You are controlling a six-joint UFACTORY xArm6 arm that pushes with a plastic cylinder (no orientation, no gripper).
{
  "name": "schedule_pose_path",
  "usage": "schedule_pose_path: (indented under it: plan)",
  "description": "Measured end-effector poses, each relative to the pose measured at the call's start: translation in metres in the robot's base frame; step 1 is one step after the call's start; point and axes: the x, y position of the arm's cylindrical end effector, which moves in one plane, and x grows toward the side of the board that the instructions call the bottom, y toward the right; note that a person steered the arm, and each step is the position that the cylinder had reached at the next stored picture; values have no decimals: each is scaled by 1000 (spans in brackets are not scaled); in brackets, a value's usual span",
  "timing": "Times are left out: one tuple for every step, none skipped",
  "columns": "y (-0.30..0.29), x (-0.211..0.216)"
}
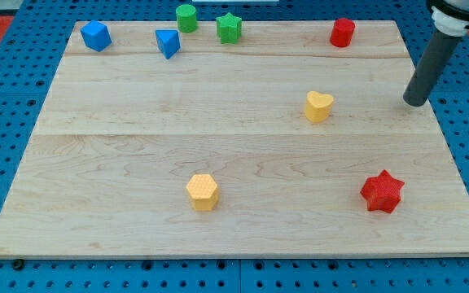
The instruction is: Place the red circle on top of the yellow heart
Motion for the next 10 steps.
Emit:
schedule_pose_path:
  plan:
    - [-9,0]
    - [-21,1]
    - [-31,5]
    - [-34,-11]
    - [-52,-78]
    - [-52,-173]
    - [-54,-195]
    - [-65,-195]
    - [-94,-194]
    - [-99,-194]
